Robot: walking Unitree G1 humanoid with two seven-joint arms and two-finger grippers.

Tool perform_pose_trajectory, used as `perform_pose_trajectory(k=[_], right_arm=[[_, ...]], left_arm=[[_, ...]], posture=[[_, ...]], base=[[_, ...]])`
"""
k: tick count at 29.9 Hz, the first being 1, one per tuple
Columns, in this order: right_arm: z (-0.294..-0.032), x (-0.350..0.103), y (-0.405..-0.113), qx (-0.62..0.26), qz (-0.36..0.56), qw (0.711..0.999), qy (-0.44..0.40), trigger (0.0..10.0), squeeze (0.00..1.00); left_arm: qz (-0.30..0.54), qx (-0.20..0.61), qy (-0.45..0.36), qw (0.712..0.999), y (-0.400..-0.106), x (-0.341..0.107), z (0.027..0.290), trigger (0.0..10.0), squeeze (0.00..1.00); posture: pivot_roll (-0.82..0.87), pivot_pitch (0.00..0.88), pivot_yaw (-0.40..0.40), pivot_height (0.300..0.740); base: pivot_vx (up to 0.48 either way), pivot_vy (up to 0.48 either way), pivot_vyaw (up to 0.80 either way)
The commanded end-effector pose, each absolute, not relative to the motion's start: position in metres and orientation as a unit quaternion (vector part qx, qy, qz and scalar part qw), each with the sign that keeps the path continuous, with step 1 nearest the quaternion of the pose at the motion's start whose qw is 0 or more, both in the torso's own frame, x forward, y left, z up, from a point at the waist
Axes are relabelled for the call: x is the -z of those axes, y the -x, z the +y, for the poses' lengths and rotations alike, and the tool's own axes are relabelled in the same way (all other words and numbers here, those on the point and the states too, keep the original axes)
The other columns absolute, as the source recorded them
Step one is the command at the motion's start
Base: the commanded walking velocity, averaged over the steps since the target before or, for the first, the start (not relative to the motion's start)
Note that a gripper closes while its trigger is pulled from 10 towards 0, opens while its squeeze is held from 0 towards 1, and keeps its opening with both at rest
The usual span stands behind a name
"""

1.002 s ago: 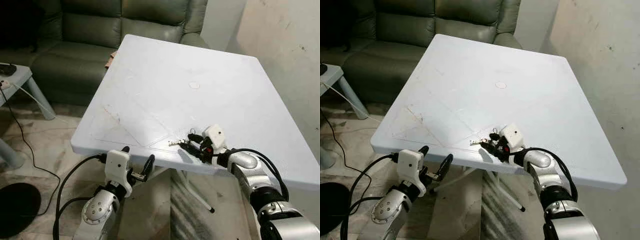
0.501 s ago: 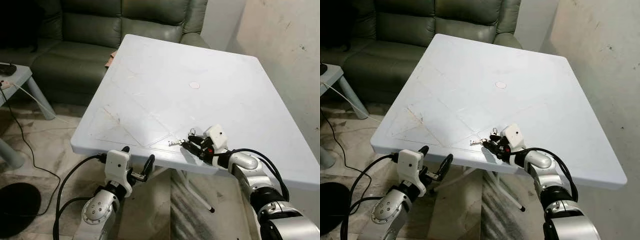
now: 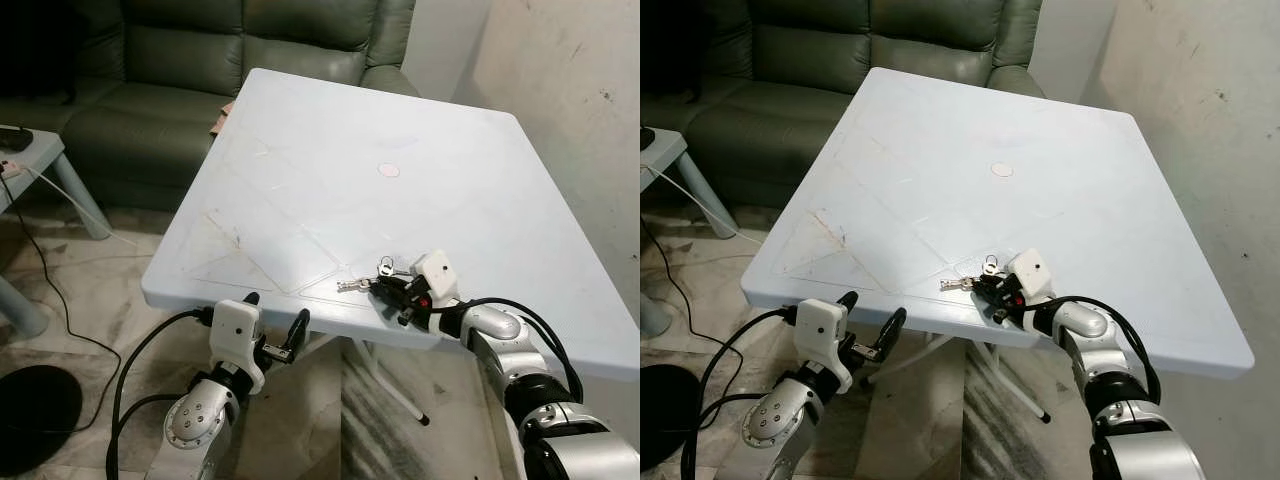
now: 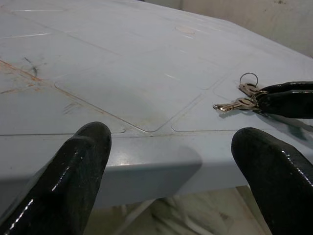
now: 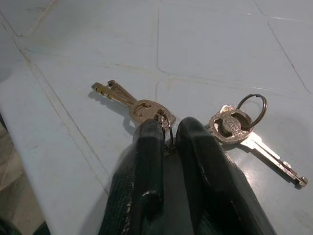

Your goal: Hang keys on a hook

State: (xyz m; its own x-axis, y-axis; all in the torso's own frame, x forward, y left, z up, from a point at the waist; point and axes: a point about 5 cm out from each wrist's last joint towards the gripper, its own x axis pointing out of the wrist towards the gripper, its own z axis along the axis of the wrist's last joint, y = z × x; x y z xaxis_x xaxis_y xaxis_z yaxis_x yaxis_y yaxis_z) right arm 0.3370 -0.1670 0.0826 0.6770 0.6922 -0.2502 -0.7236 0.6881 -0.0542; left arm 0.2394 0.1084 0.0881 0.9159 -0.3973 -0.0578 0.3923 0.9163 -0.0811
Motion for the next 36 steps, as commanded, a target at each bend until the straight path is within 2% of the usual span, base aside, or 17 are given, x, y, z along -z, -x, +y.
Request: perform_pose_trajectory(k=[1, 18, 19, 20, 21, 22, 24, 25, 26, 36], right_arm=[[-0.1765, -0.0857, -0.3388, -0.378, 0.108, 0.916, 0.078, 10.0, 0.0], [-0.1801, -0.0884, -0.3396, -0.384, 0.107, 0.914, 0.075, 10.0, 0.0], [-0.1804, -0.0887, -0.3398, -0.383, 0.107, 0.914, 0.075, 9.6, 0.0], [-0.1808, -0.089, -0.34, -0.382, 0.107, 0.915, 0.075, 10.0, 0.0], [-0.1808, -0.089, -0.34, -0.382, 0.107, 0.915, 0.075, 10.0, 0.0], [-0.181, -0.0891, -0.3401, -0.382, 0.106, 0.915, 0.076, 9.5, 0.0], [-0.1812, -0.0891, -0.34, -0.382, 0.107, 0.915, 0.076, 4.7, 0.0], [-0.1813, -0.089, -0.34, -0.382, 0.107, 0.915, 0.076, 4.5, 0.0], [-0.1814, -0.0892, -0.34, -0.383, 0.106, 0.915, 0.075, 0.0, 0.0], [-0.1824, -0.0898, -0.3398, -0.384, 0.104, 0.915, 0.073, 0.0, 0.0]], left_arm=[[0.032, 0.211, 0.035, 0.976, -0.2396, -0.0913, 0.1044, 10.0, 0.0], [0.032, 0.212, 0.034, 0.976, -0.2401, -0.0909, 0.1036, 10.0, 0.0], [0.032, 0.213, 0.034, 0.976, -0.2402, -0.091, 0.1036, 10.0, 0.0], [0.032, 0.212, 0.034, 0.976, -0.2403, -0.0909, 0.1037, 10.0, 0.0], [0.032, 0.212, 0.034, 0.976, -0.2403, -0.0909, 0.1037, 10.0, 0.0], [0.032, 0.212, 0.034, 0.976, -0.2403, -0.0909, 0.1036, 10.0, 0.0], [0.032, 0.212, 0.034, 0.976, -0.2403, -0.0909, 0.1036, 10.0, 0.0], [0.032, 0.212, 0.035, 0.976, -0.2402, -0.091, 0.1035, 10.0, 0.0], [0.032, 0.212, 0.034, 0.976, -0.2403, -0.0908, 0.1035, 10.0, 0.0], [0.032, 0.213, 0.035, 0.976, -0.2401, -0.0906, 0.103, 10.0, 0.0]], posture=[[0.06, 0.094, -0.115, 0.74], [0.06, 0.088, -0.114, 0.74], [0.06, 0.088, -0.113, 0.74], [0.06, 0.088, -0.113, 0.74], [0.06, 0.088, -0.113, 0.74], [0.06, 0.088, -0.113, 0.74], [0.06, 0.088, -0.113, 0.74], [0.06, 0.088, -0.114, 0.74], [0.06, 0.088, -0.114, 0.74], [0.06, 0.087, -0.115, 0.74]], base=[[0.0, 0.0, 0.0], [0.0, 0.0, 0.0], [0.0, 0.0, 0.0], [0.0, 0.0, 0.0], [0.0, 0.0, 0.0], [0.0, 0.0, 0.0], [0.0, 0.0, 0.0], [0.0, 0.0, 0.0], [0.0, 0.0, 0.0], [0.0, 0.0, 0.0]])
